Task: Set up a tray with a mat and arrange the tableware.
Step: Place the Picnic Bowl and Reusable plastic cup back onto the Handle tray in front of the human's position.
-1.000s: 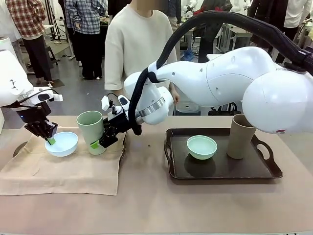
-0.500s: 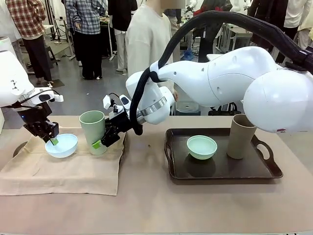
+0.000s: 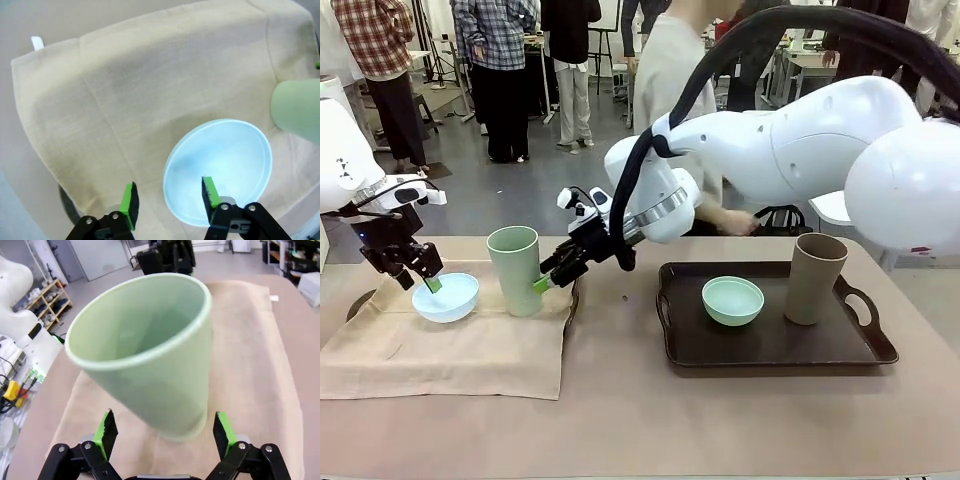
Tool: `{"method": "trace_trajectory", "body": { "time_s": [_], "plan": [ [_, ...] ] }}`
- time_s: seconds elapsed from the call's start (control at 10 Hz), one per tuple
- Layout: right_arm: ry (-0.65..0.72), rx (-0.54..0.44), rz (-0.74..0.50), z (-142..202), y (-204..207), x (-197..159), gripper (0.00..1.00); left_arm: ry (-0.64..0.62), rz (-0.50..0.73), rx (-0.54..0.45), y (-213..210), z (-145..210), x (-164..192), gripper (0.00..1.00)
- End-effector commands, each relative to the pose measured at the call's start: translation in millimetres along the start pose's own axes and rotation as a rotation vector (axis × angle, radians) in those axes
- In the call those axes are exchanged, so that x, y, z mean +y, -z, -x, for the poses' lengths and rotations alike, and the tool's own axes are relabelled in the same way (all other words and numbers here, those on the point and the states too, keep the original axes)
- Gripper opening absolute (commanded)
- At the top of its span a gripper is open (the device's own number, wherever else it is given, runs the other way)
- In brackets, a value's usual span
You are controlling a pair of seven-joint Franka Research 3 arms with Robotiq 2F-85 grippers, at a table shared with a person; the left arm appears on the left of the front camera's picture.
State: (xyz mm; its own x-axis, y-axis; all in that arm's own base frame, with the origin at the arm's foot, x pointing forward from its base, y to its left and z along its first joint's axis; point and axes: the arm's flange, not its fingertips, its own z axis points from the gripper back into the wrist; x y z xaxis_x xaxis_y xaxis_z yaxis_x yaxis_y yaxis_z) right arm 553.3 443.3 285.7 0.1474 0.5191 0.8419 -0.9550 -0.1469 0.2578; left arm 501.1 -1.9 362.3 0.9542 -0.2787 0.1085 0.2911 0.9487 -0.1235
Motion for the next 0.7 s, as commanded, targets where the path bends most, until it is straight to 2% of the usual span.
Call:
{"method": "trace_trajectory", "body": {
  "time_s": [0.0,0.2,0.3,0.6],
  "plan": [
    [0.063,0.029,0.016,5,-22,17,1.00,0.041,0.010,-0.016,-7,6,1,0.75],
    [0.129,0.064,0.063,-4,-39,37,1.00,0.058,-0.002,0.010,-18,12,-2,0.75],
    [0.174,0.117,0.088,-17,-51,55,1.00,0.076,-0.025,0.021,-26,16,-7,0.75],
    [0.450,0.348,0.207,-63,-98,121,1.00,0.186,-0.070,0.084,-67,27,-41,0.75]
  ]
}}
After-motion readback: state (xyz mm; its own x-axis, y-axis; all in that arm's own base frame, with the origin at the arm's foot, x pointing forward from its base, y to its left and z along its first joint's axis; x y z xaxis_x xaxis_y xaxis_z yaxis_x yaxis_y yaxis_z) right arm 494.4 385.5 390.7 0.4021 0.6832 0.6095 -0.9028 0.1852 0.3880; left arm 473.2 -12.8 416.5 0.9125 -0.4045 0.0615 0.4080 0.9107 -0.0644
